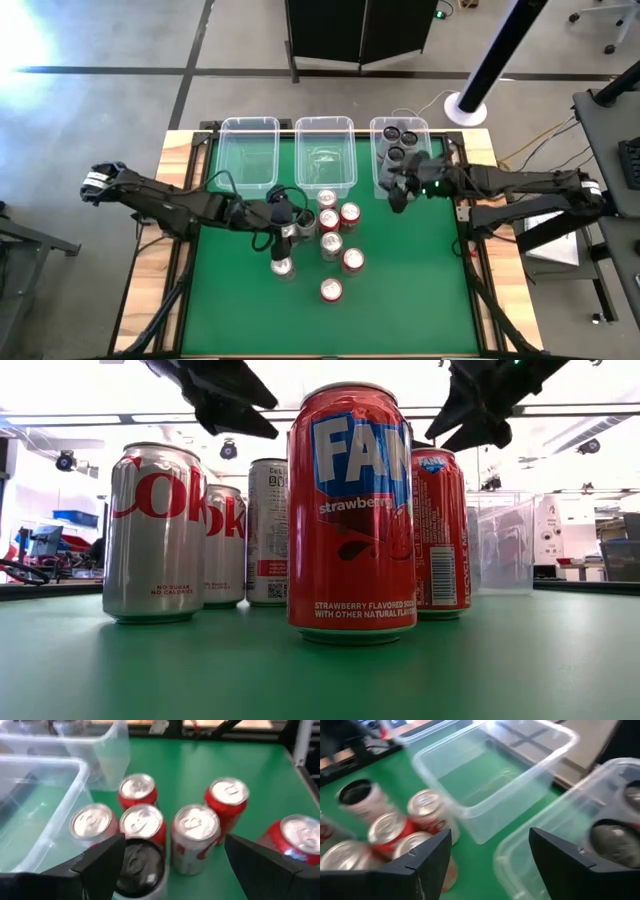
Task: Sort soda cans
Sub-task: Put the white soda can into the top right transparent bin aligned with the other white soda can
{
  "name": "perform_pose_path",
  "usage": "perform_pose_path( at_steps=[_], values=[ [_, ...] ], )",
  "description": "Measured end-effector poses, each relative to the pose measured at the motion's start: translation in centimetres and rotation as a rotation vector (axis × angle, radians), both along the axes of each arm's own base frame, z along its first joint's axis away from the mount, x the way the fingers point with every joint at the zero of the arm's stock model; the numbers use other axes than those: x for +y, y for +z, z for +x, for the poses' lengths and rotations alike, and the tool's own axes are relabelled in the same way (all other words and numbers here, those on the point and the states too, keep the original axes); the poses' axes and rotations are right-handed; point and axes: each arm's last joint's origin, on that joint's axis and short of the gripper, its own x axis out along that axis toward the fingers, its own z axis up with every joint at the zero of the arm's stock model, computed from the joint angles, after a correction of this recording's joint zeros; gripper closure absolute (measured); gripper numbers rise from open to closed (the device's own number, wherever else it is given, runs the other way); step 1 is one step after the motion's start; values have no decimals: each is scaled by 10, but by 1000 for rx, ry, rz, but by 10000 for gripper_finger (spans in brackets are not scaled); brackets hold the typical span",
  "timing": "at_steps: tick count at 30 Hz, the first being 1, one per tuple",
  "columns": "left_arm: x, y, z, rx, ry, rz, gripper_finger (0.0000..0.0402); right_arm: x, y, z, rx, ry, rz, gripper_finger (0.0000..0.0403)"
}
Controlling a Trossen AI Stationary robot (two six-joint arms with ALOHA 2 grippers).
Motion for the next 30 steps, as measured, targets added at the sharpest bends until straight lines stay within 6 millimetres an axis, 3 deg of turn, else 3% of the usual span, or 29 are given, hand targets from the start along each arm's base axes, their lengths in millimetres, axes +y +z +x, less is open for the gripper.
perform_pose_path(
  at_steps=[7,15,30],
  values=[
    [14,-6,3,43,26,2,77,36,-8,8,37,101,-39,169],
    [25,-13,2,85,38,-30,63,64,-19,14,67,170,-17,156],
    [24,-55,28,194,40,-24,59,76,-27,20,93,173,-13,143]
  ],
)
